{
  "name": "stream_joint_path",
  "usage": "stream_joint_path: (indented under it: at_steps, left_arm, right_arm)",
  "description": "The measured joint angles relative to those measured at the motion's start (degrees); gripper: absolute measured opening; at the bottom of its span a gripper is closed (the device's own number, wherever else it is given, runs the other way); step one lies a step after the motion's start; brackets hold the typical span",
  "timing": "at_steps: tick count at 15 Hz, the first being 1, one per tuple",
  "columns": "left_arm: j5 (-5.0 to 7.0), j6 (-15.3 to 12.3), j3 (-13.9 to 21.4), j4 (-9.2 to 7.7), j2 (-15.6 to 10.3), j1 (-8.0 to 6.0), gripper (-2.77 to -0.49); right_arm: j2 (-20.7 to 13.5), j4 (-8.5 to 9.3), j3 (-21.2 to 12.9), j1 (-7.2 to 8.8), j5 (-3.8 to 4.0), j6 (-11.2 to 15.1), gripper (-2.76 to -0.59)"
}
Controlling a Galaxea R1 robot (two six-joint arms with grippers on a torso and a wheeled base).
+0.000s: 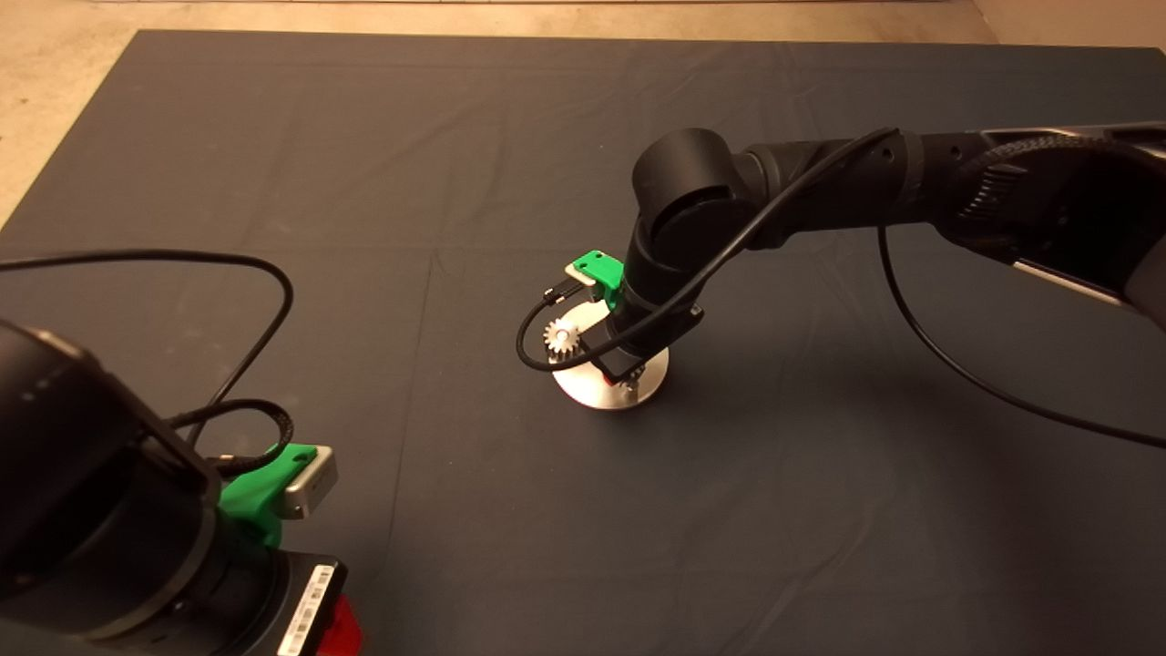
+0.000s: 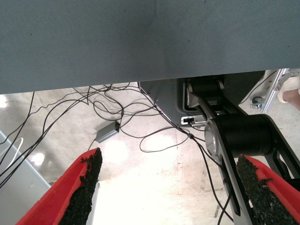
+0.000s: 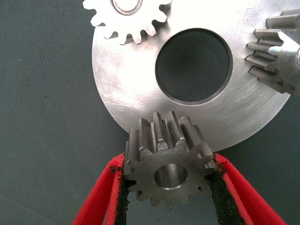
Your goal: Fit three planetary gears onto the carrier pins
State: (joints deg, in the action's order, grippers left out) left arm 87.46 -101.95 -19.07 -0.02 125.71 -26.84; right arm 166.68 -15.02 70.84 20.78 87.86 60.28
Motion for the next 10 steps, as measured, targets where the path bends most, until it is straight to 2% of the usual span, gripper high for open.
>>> stream_joint_path:
  at_steps: [2, 5, 10]
  left_arm:
    - [0.0, 0.0, 0.0, 0.0, 0.0, 0.0, -1.22]
    - [0.0, 0.0, 0.0, 0.0, 0.0, 0.0, -1.22]
    - [0.0, 0.0, 0.0, 0.0, 0.0, 0.0, -1.22]
  right_arm:
    - [0.0, 0.02, -0.1, -0.09, 0.01, -0.1, -2.3]
    - [0.0, 0.04, -0.1, -1.11, 0.03, -0.4, -2.3]
    - [-0.4, 0.09, -0.2, -1.24, -0.1, -0.9, -2.3]
